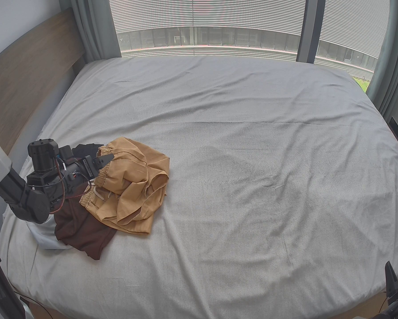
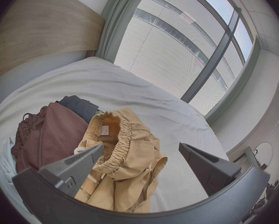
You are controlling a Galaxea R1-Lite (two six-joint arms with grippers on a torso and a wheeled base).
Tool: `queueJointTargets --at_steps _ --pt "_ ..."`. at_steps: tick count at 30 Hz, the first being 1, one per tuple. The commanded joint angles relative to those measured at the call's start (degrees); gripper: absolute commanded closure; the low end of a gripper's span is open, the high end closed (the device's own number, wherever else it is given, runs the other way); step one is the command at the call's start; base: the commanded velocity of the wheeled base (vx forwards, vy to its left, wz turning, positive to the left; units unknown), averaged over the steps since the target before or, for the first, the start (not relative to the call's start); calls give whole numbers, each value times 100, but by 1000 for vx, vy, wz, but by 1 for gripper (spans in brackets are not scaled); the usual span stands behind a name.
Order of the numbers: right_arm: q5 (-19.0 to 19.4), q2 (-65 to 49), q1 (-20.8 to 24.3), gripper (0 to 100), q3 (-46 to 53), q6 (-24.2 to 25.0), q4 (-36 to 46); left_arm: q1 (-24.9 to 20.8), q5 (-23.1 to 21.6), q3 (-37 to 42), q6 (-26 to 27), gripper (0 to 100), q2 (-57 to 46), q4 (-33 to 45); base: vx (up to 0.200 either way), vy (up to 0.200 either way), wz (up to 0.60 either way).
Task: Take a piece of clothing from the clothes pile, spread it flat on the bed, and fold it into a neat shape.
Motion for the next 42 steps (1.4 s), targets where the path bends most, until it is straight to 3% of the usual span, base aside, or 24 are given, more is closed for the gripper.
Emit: queueJointTargets --at_steps 1,18,31,32,42 --pt "1 -75 0 0 101 0 0 -5 8 -285 -5 0 429 -20 0 0 0" --pt "1 -75 0 0 101 9 0 -119 -36 -1225 -427 0 1018 -11 0 0 0" --pt "1 -75 0 0 101 9 0 -242 -18 -1541 -436 0 1361 -64 0 0 0" --pt "1 -84 0 0 101 9 0 -242 -18 -1541 -436 100 1361 -64 0 0 0" --pt "1 -75 0 0 101 9 0 -233 -27 -1471 -436 100 1361 -55 0 0 0"
